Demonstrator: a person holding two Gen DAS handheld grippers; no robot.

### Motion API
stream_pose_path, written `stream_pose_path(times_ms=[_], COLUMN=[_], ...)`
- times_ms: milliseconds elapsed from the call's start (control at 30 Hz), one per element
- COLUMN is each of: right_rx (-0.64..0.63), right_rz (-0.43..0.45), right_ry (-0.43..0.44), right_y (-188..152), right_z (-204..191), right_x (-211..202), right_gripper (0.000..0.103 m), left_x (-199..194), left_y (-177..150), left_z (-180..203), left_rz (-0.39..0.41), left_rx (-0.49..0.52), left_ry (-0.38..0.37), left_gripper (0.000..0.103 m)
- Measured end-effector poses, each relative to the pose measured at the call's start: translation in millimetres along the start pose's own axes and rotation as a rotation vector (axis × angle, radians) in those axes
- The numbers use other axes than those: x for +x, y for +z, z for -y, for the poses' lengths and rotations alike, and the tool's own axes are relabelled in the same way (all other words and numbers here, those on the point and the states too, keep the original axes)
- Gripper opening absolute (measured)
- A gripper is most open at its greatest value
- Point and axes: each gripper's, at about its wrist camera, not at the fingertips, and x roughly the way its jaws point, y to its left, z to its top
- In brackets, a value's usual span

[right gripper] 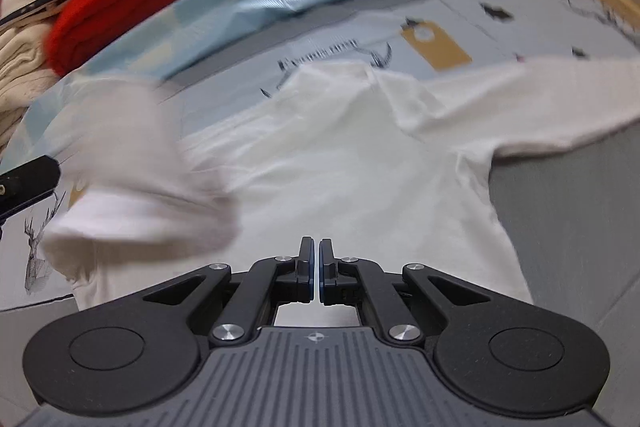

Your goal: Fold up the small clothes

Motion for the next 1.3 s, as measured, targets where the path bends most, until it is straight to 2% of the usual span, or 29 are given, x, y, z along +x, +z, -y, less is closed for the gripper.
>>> stream_pose_path(times_ms=[100, 200, 267, 333, 400, 433, 533, 633, 767, 933, 967, 1033, 1133, 1200, 1233, 1300], right_rx=[0.025, 0.054, 0.111, 0.187, 0.249, 0.269, 0.339, 0.414, 0.445, 0.455, 0.454, 0.433, 0.321, 0.239, 0.208, 0.163], right_rz=[-0.021, -0.013, -0.009, -0.017, -0.018, -0.019, -0.026, -0.042, -0.031, -0.015, -0.016, -0.006, 0.118, 0.276, 0.389, 0.550], right_ry=[0.002, 0.023, 0.061, 0.104, 0.124, 0.122, 0.108, 0.120, 0.113, 0.079, 0.076, 0.070, 0.073, 0.103, 0.124, 0.120], right_y=[0.4, 4.6, 9.0, 15.2, 20.5, 22.8, 26.3, 27.1, 34.7, 42.6, 43.4, 45.2, 53.8, 61.8, 64.5, 65.8], right_z=[3.6, 6.0, 10.7, 17.6, 22.6, 24.5, 33.5, 42.5, 47.0, 52.8, 54.1, 53.6, 39.4, 25.6, 21.2, 18.4], right_x=[9.7, 17.9, 24.8, 33.8, 42.2, 46.5, 61.2, 75.8, 89.1, 98.6, 100.7, 101.1, 80.0, 47.9, 27.1, -2.7], right_gripper=[0.001, 0.001, 0.001, 0.001, 0.003, 0.007, 0.016, 0.017, 0.017, 0.017, 0.016, 0.001, 0.000, 0.000, 0.000, 0.000], left_x=[8.1, 15.7, 14.5, 15.6, 14.0, 11.5, 11.1, 10.1, 10.5, 13.5, 14.5, 17.1, 19.6, 20.4, 21.2, 25.2], left_y=[6.9, 10.1, 9.7, 8.5, 9.8, 11.2, 11.8, 13.0, 13.3, 15.6, 15.7, 16.2, 16.4, 16.5, 16.4, 15.1], left_z=[-45.9, -83.3, -104.2, -113.3, -117.2, -119.6, -123.4, -134.2, -147.2, -152.4, -153.7, -156.0, -155.1, -153.5, -152.3, -146.8], left_rz=[-0.035, -0.092, -0.110, -0.121, -0.129, -0.134, -0.144, -0.146, -0.151, -0.155, -0.157, -0.163, -0.161, -0.160, -0.161, -0.172], left_rx=[-0.151, -0.199, -0.234, -0.278, -0.299, -0.299, -0.289, -0.321, -0.366, -0.368, -0.371, -0.374, -0.368, -0.369, -0.368, -0.348], left_ry=[0.150, 0.307, 0.355, 0.355, 0.336, 0.330, 0.336, 0.355, 0.364, 0.359, 0.363, 0.364, 0.364, 0.355, 0.349, 0.336], left_gripper=[0.019, 0.019, 0.019, 0.019, 0.025, 0.028, 0.029, 0.029, 0.029, 0.029, 0.029, 0.029, 0.029, 0.029, 0.029, 0.029])
